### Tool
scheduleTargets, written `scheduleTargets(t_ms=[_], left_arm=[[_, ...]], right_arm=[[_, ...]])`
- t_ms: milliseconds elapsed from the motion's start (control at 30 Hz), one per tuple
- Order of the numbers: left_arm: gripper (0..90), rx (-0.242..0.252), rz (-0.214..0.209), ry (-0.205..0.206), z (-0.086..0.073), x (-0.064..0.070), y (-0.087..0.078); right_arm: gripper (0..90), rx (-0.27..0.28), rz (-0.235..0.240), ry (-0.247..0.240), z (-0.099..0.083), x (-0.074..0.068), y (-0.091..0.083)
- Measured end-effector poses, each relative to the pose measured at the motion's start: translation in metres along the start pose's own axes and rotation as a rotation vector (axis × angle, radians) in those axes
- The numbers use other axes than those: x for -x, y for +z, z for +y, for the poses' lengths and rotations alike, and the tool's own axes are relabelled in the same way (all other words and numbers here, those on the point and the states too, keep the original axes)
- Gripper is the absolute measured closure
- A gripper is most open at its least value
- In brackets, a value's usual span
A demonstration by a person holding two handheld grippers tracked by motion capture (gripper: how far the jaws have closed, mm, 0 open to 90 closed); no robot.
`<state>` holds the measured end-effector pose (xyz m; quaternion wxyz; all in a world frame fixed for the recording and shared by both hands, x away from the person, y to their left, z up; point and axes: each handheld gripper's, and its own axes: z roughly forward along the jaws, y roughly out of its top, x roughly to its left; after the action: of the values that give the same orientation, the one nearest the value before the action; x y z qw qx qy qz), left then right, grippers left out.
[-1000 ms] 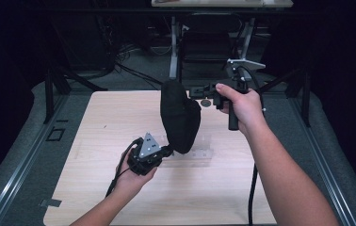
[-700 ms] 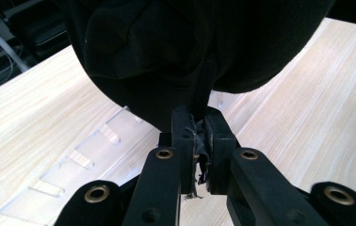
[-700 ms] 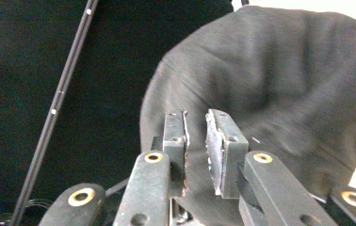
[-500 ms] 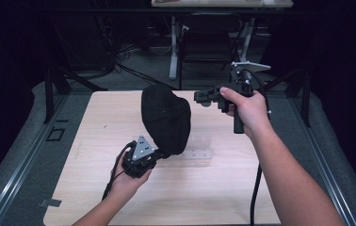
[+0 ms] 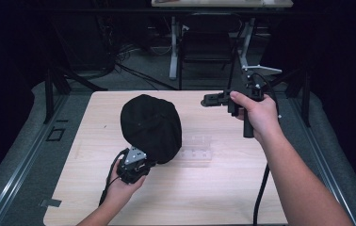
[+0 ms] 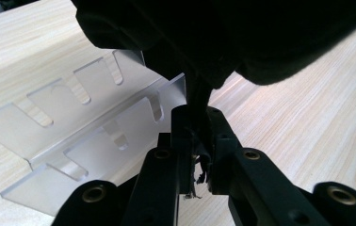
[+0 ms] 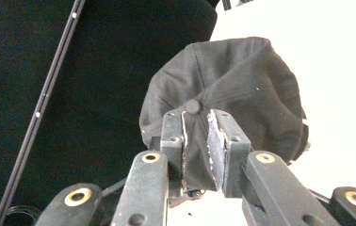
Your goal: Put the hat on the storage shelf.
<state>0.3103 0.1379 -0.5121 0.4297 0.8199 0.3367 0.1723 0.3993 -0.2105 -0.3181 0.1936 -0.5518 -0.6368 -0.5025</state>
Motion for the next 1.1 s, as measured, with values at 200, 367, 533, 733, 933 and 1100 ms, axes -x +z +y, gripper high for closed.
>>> scheduleTargets(t_ms=[200, 367, 533, 733, 933, 1100], left_arm=[[78.3, -0.016, 0.016, 0.014, -0.003, 0.001, -0.004], [67.2, -0.035, 0.028, 0.011, -0.011, -0.004, -0.013], [55.5, 0.001, 0.036, -0.020, -0.017, -0.009, -0.025], [51.0, 0.003, 0.049, -0.063, -0.028, -0.021, -0.034], [50.3, 0.015, 0.062, -0.109, -0.037, -0.032, -0.034], [49.2, 0.022, 0.074, -0.105, -0.042, -0.034, -0.032]], right_arm=[[75.3, 0.002, -0.037, -0.028, -0.005, 0.000, -0.004], [74.2, -0.005, -0.106, -0.057, -0.014, 0.004, -0.006], [72.2, 0.000, -0.208, -0.127, -0.026, 0.007, -0.012], [69.7, 0.005, -0.296, -0.187, -0.042, 0.010, -0.018], [69.4, 0.024, -0.342, -0.212, -0.054, 0.016, -0.021], [67.4, 0.031, -0.400, -0.225, -0.063, 0.026, -0.022]])
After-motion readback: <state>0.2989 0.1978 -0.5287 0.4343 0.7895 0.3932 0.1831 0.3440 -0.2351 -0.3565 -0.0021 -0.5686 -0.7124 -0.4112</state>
